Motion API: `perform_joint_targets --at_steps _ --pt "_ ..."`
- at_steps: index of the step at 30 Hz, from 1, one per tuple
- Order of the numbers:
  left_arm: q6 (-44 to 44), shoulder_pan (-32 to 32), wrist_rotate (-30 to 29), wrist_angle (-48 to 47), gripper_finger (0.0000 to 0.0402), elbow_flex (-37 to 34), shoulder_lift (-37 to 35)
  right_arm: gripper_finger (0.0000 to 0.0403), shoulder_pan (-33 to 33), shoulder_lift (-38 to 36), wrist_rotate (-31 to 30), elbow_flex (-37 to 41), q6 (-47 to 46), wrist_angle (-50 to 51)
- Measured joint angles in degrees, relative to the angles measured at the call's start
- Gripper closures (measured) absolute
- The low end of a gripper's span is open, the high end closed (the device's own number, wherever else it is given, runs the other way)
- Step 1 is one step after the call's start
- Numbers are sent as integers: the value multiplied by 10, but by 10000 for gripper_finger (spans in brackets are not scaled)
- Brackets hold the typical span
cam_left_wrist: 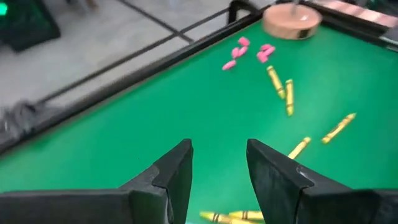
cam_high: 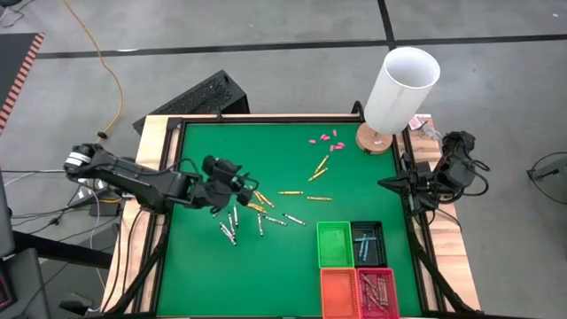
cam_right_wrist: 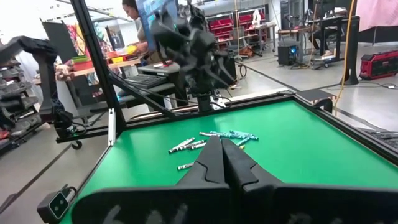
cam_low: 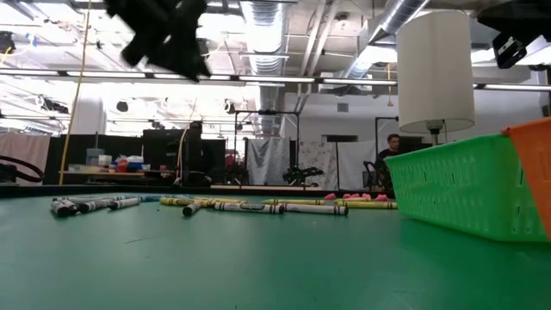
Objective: Sort crayons
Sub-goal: Put the blue crayon into the black bin
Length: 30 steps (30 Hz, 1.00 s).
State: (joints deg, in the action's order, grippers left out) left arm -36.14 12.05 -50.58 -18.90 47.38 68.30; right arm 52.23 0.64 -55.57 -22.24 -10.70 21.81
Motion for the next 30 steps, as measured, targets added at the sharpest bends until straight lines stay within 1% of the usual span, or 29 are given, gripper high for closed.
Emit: perform_joint_targets --at_steps 3,7,15,30 --pt "-51 -1 -3 36 261 -60 -11 403 0 0 0 0 -3 0" --pt "-95 0 -2 55 261 -102 -10 403 0 0 0 0 -3 0" --pt "-126 -2 -20 60 261 -111 -8 403 0 0 -2 0 -4 1" --pt "-123 -5 -19 60 260 -111 -8 403 0 0 -2 0 -4 -4"
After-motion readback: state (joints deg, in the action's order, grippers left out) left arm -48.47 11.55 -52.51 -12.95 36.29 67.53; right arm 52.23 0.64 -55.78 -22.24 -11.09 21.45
